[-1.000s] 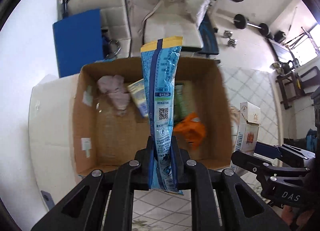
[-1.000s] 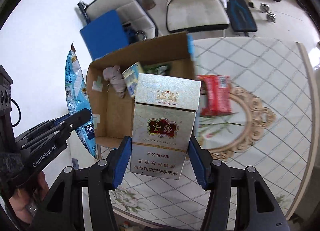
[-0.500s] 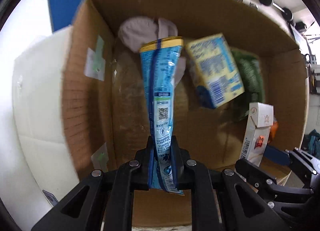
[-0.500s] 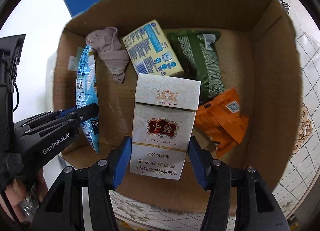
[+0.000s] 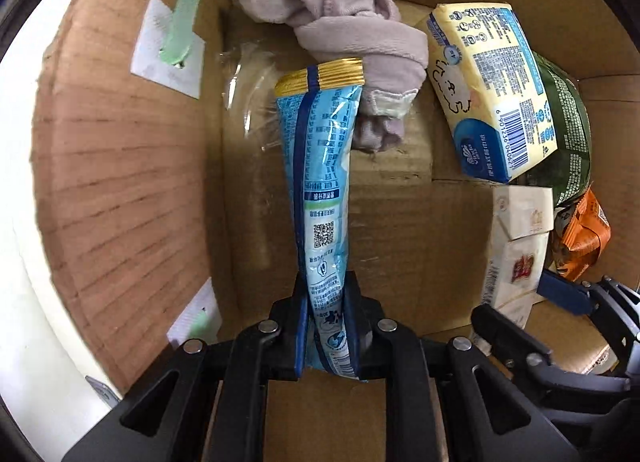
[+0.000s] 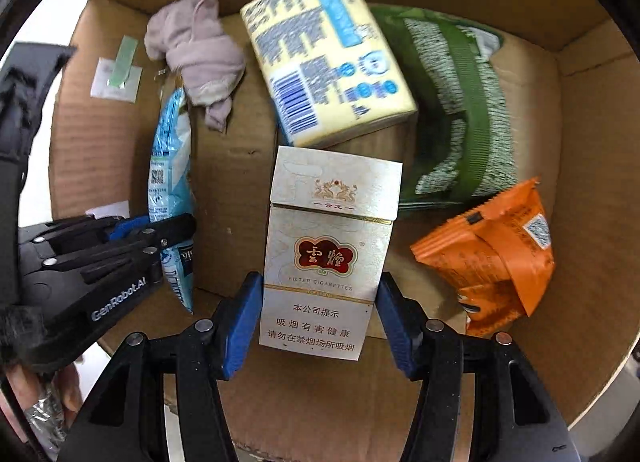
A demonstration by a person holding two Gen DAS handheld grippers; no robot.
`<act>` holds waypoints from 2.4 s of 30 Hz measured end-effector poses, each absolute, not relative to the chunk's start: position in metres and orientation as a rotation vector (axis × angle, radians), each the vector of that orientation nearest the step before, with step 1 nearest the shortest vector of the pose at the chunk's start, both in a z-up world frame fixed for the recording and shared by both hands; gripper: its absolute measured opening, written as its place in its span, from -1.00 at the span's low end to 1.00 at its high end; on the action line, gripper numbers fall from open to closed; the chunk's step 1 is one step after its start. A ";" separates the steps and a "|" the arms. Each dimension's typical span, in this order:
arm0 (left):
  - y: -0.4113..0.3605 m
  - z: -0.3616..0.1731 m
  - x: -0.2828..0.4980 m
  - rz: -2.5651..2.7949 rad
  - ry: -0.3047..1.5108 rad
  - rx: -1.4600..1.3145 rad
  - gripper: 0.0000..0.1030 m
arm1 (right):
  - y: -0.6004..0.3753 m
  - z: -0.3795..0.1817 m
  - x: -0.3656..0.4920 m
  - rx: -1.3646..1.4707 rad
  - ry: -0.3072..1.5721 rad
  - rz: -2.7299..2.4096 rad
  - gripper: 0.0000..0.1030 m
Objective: Organize soft objects
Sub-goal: 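Lower both items into the box and open both tools, then move the right tool to the red snack pack beside the milk carton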
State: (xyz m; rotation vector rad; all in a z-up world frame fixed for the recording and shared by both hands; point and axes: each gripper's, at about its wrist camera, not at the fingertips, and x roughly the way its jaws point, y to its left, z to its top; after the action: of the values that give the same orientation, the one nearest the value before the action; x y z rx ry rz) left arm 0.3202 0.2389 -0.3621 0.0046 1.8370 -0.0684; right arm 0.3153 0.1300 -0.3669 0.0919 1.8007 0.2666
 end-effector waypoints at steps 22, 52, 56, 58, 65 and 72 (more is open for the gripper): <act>0.230 -0.248 0.277 0.005 1.539 -0.080 0.71 | 0.088 -0.290 0.291 0.009 1.588 0.153 0.89; 0.136 -0.199 0.267 0.015 1.325 0.038 0.73 | -0.144 -0.252 0.278 0.390 1.444 -0.122 0.89; 0.112 -0.228 0.281 0.014 1.373 0.073 0.73 | -0.154 -0.316 0.305 0.378 1.556 -0.107 0.89; 0.103 -0.241 0.286 0.014 1.395 0.097 0.73 | -0.150 -0.343 0.317 0.377 1.591 -0.086 0.89; 0.095 -0.273 0.293 0.033 1.448 0.134 0.73 | -0.147 -0.382 0.337 0.472 1.618 -0.007 0.88; 0.103 -0.296 0.290 0.059 1.506 0.109 0.73 | -0.159 -0.403 0.340 0.606 1.628 0.031 0.88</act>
State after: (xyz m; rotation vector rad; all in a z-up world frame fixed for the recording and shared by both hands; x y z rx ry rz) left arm 0.2903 0.1032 -0.2957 0.1088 1.5061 0.0594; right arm 0.3396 -0.1586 -0.4030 0.6061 1.6282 0.0310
